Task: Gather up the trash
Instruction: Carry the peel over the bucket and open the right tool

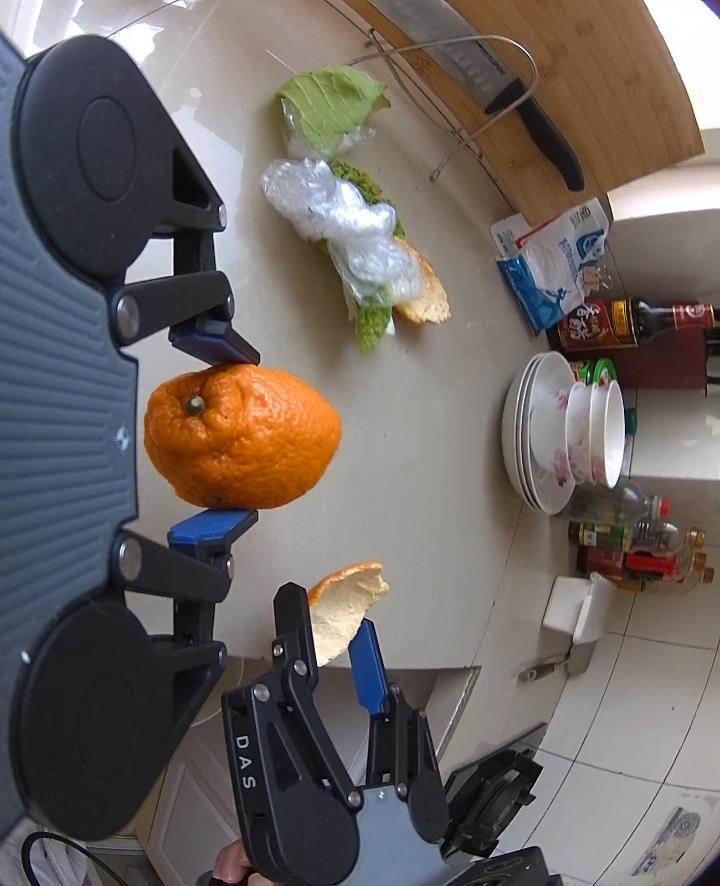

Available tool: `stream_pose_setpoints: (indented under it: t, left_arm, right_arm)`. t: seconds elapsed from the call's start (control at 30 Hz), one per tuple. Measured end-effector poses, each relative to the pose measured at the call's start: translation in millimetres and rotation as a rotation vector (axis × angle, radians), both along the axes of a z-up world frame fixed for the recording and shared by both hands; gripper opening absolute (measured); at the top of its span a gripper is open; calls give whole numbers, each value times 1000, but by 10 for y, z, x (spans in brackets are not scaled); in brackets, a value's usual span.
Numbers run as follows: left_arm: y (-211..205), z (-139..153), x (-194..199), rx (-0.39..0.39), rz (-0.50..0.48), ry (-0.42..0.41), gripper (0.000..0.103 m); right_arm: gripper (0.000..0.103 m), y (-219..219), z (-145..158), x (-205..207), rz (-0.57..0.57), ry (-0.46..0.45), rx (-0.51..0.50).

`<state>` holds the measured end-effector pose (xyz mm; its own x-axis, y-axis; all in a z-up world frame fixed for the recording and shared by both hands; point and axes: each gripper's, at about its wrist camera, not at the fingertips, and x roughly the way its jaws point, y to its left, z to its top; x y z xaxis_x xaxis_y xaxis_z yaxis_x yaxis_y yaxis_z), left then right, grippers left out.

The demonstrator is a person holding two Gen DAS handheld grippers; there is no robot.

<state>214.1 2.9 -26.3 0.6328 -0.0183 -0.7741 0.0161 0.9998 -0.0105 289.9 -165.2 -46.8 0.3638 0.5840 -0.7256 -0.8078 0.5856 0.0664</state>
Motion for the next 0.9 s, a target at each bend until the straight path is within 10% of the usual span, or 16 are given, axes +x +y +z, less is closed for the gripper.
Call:
stream_pose_setpoints:
  t: [0.4, 0.9]
  left_arm:
    - [-780, -35, 188, -39, -196, 9, 53]
    - [-1411, -204, 447, 1, -286, 73, 52]
  right_arm:
    - [59, -1068, -191, -280, -260, 36, -39]
    - [60, -2018, -1502, -185, -537, 240, -142]
